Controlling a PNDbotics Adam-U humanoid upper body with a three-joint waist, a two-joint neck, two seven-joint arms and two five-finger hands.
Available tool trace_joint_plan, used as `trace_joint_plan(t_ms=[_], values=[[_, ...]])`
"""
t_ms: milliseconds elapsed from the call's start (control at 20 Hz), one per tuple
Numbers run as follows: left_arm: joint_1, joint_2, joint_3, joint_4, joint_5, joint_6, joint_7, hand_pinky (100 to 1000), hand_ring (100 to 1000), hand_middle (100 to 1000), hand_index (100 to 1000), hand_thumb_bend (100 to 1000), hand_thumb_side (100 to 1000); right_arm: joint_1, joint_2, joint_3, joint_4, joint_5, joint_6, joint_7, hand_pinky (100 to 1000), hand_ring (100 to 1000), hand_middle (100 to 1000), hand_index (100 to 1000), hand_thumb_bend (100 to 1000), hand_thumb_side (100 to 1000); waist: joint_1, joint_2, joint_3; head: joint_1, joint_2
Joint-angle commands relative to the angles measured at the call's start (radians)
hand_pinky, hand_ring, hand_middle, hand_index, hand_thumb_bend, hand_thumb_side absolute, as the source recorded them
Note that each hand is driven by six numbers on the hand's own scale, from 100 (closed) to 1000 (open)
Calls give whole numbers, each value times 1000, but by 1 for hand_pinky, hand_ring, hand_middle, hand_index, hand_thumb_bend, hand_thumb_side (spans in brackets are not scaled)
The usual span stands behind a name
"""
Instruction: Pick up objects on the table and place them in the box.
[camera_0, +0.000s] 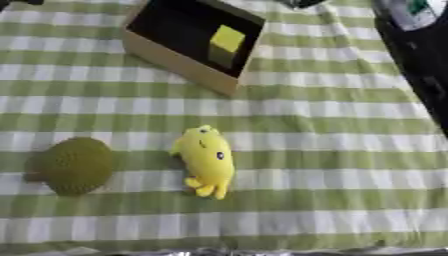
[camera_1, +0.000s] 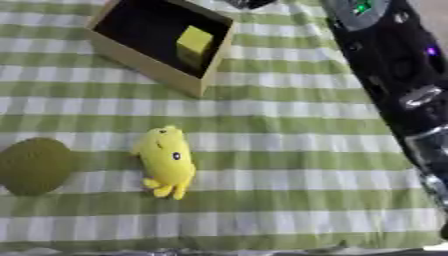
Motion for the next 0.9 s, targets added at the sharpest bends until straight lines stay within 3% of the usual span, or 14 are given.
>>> trace_joint_plan(t_ms=[50,250,400,500,700,900], values=[[-10,69,13,-15,-71,-32,12,687,795,718,827,100,592,37,-100,-43,-147,-168,-239,279,999,1000,578,923,100,193,26,-43,-6,10,5],[-20,154,4,-15,-188,-80,45,710,814,734,831,100,657,156,-188,-110,-341,-378,-124,217,981,1000,573,917,100,373,38,-45,-21,15,5],[-23,225,-10,-15,-258,-97,60,728,825,742,841,100,672,241,-241,-175,-451,-476,-77,146,965,1000,571,908,100,428,47,-44,-33,22,5],[-18,284,-23,-15,-303,-104,58,747,834,753,862,100,614,295,-271,-224,-510,-523,-40,58,962,1000,567,901,100,404,52,-43,-41,24,3],[2,416,-47,-15,-403,-107,25,804,872,799,901,100,399,389,-314,-305,-612,-552,14,-130,955,1000,564,890,100,364,64,-42,-52,16,-1],[15,515,-78,-15,-481,-77,-38,866,912,835,923,100,295,456,-338,-331,-676,-519,45,-228,966,1000,552,889,100,405,75,-44,-58,9,-2]])
